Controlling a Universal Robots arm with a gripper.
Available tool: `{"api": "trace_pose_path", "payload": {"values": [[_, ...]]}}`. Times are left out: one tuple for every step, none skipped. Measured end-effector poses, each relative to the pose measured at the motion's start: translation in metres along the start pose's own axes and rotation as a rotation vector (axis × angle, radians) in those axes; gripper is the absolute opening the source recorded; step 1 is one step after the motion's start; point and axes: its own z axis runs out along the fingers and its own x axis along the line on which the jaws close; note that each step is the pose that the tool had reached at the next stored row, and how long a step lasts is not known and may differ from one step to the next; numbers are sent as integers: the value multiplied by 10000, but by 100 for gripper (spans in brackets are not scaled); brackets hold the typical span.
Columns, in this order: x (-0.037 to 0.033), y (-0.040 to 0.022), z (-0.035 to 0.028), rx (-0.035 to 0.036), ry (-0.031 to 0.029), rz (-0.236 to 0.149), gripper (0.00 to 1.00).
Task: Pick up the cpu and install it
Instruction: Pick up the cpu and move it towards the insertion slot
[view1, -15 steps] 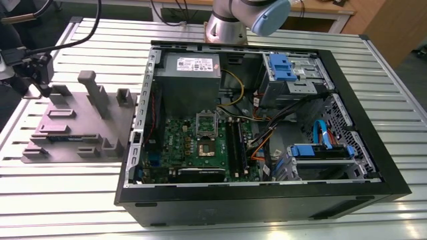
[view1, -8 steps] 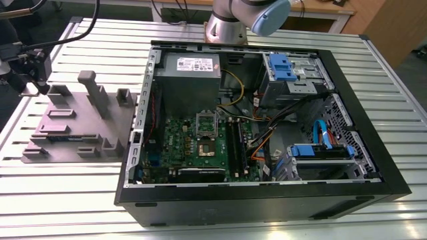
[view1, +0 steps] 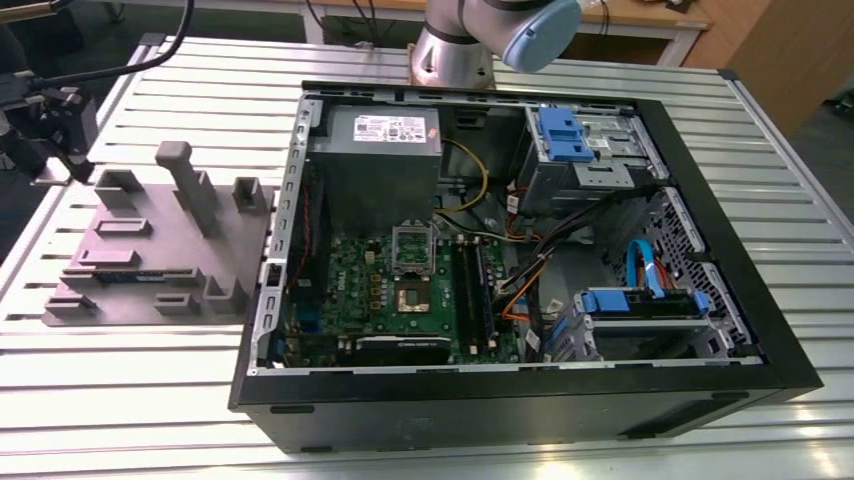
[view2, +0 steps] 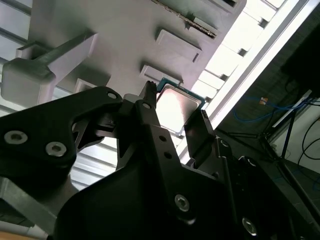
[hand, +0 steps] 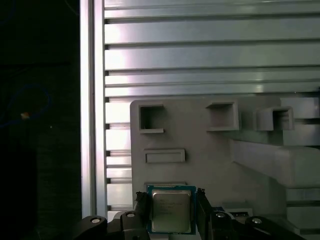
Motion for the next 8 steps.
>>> {"api": "trace_pose_path", "payload": {"values": [[0, 1, -16, -1, -1, 8, 47], [1, 2, -36, 0, 0, 16, 47], [1, 2, -53, -1, -2, 25, 47], [1, 3, -72, -1, -2, 36, 47], [2, 4, -96, -1, -2, 44, 47], [2, 6, -122, -1, -3, 53, 47], [3, 7, -146, -1, -3, 62, 47], [3, 8, -172, -1, -3, 71, 47]]}}
